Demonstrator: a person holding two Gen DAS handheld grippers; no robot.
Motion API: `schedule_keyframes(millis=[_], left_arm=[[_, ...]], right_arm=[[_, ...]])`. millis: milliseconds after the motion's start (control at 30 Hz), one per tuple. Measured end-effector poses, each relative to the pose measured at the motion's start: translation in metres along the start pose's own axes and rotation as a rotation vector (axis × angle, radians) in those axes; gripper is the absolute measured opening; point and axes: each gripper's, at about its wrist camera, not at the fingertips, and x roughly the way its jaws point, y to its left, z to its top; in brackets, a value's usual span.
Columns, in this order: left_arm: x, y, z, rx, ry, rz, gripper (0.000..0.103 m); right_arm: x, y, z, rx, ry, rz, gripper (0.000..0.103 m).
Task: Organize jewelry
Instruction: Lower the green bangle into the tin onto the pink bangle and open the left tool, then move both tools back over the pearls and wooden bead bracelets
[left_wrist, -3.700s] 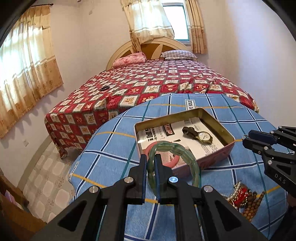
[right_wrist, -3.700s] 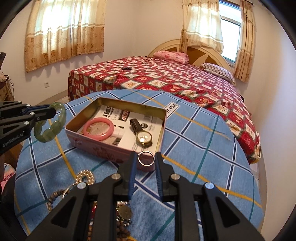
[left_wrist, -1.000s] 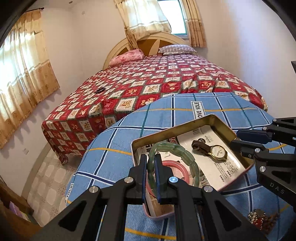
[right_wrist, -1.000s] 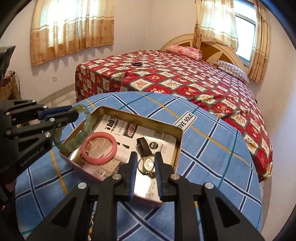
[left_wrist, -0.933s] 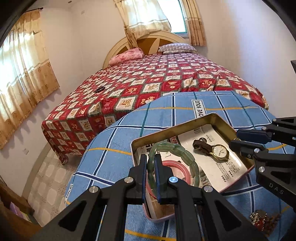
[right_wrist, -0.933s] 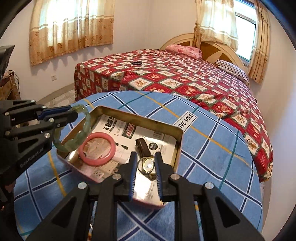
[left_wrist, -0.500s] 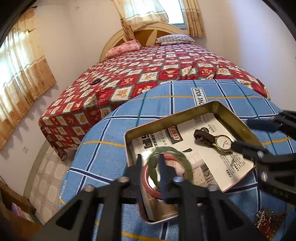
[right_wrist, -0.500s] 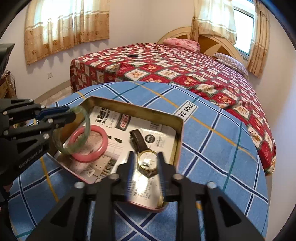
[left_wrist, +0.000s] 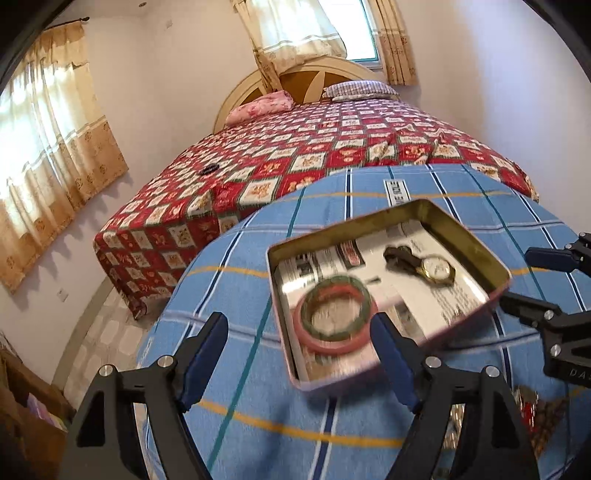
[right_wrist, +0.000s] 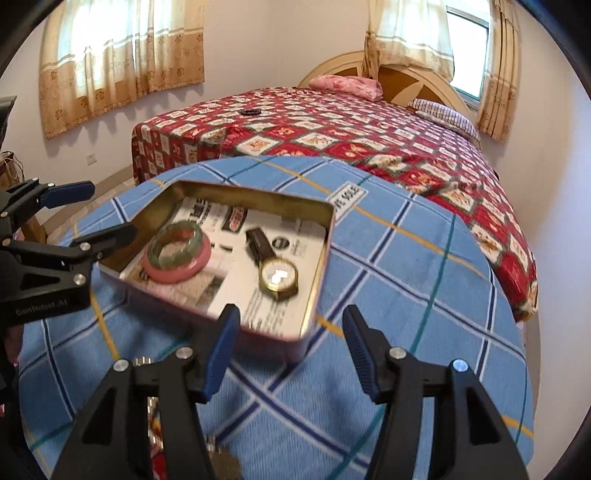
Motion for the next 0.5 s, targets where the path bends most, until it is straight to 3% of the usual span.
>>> schedule_keyframes(millis=[300,500], left_arm=[[-0.025,-0.02,-0.058,-0.004,0.099,-0.052,0.08],[-0.027,-0.037,-0.068,0.032,0.118,-0.059,0.08]], right_arm=[[-0.029,0.001,-0.05,0.016,0.049,0.004,0.063],[-0.044,0.008,-0.074,0.029,0.064,0.047,0.067]])
